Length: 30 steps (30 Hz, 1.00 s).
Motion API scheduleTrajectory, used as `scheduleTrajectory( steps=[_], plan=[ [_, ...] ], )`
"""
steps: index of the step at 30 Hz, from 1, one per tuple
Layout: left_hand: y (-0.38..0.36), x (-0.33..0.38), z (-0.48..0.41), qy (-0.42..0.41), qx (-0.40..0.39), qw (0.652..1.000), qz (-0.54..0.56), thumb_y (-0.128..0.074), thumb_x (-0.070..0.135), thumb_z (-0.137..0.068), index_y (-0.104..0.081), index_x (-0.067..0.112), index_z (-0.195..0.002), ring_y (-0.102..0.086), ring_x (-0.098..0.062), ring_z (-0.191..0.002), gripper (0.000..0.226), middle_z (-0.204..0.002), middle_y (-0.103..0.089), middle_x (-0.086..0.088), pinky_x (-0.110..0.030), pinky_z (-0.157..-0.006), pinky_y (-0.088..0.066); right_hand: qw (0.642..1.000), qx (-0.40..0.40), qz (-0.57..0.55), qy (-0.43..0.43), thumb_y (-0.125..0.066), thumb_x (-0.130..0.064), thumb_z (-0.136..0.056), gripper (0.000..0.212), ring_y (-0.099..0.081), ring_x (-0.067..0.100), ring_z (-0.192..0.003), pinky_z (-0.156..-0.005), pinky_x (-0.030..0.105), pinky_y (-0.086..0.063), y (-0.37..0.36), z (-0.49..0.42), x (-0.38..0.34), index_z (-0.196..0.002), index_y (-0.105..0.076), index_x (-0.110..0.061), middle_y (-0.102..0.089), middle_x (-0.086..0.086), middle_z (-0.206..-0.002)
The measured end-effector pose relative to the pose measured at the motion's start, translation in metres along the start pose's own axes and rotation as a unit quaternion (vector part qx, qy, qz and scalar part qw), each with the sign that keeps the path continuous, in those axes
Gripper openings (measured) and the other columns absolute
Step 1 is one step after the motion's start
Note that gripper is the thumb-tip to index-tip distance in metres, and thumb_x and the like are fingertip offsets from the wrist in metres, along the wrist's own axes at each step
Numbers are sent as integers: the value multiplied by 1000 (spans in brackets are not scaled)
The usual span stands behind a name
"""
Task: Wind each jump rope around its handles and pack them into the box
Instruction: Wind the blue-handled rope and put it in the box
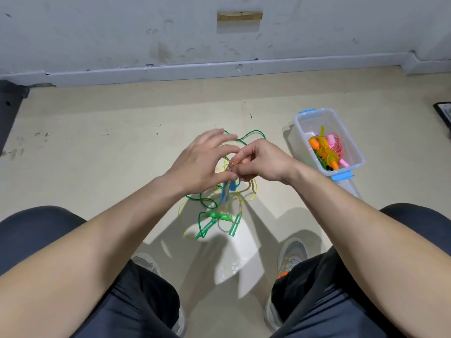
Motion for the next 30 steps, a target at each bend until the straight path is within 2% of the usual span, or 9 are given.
scheduleTrajectory(
  steps=[4, 7, 13, 17, 20, 23, 26, 28, 30],
  plan=[
    [-3, 7, -3, 64, -12, 998, 3, -75, 49, -84, -72, 26, -113, -61, -19, -107, 37, -99, -72, 5, -36, -118, -27, 1000, 2, 10, -1, -72, 5, -85, 9, -62, 22, -61, -69, 36, -54, -2, 1, -1, -91, -77, 2, -66, 16, -66],
    [-1, 6, -2, 103, -18, 994, 24, -70, 45, -90, -74, 24, -106, -57, -20, -101, 26, -90, -70, 5, -34, -95, -44, 1000, 5, 1, -7, -73, 4, -85, 10, -63, 21, -60, -71, 36, -55, -1, 0, 0, -93, -76, 2, -68, 12, -65],
    [15, -8, 2, 113, -2, 991, -70, -61, 33, -98, -75, 23, -95, -55, -29, -100, 18, -84, -69, -3, -40, -76, -51, 996, 35, 85, -15, -71, 1, -79, 12, -62, 11, -52, -55, 20, -50, 4, 0, 6, -87, -78, -4, -62, -6, -51],
    [43, -46, 5, 321, 9, 937, -138, -60, 32, -99, -75, 25, -104, -60, -36, -104, 17, -100, -71, -11, -36, -75, -45, 994, 47, 91, -34, -64, 8, -77, 18, -55, 8, -46, -53, 18, -48, 15, 2, 13, -87, -78, 0, -63, -2, -51],
    [43, -58, 10, 428, -80, 884, -171, -65, 19, -93, -72, 25, -114, -63, -35, -107, 22, -112, -67, -12, -34, -79, -44, 995, 42, 80, -33, -66, 7, -79, 16, -55, 9, -47, -56, 21, -51, 15, 1, 11, -90, -76, 1, -66, 3, -54],
    [29, -45, 10, 361, -125, 900, -210, -69, 38, -90, -57, 19, -130, -53, -35, -123, 46, -130, -58, -13, -39, -95, -43, 998, 29, 57, -25, -70, 6, -84, 10, -55, 7, -46, -51, 16, -46, 10, 3, 4, -93, -75, 5, -64, 0, -50],
    [14, -16, 3, 192, -109, 973, -63, -75, 52, -83, -42, 21, -150, -36, -28, -143, 81, -153, -44, -6, -35, -117, -29, 999, 13, 30, -12, -71, 4, -87, 10, -54, 7, -44, -45, 11, -41, 6, 4, -2, -96, -74, 8, -61, -2, -47],
    [6, 2, 0, 144, -105, 982, 62, -76, 47, -85, -51, 24, -145, -46, -19, -136, 69, -144, -57, 3, -31, -114, -33, 1000, 7, 18, -6, -72, 5, -86, 13, -58, 15, -52, -50, 16, -46, 2, 4, -4, -99, -74, 7, -60, -4, -48],
    [2, 8, 0, 161, -81, 972, 150, -75, 38, -88, -67, 27, -123, -64, -12, -111, 37, -113, -73, 13, -34, -101, -46, 1000, 7, 9, -7, -73, 5, -85, 16, -61, 20, -58, -60, 24, -53, 1, 3, -4, -100, -74, 5, -62, -2, -52]
  ],
)
Point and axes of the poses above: each hand's wrist, its own z-axis away from the middle knuckle, its own y-axis out of the back of the hand, x = y × z, the point moved 1 cm from there along -z, towards the middle knuckle
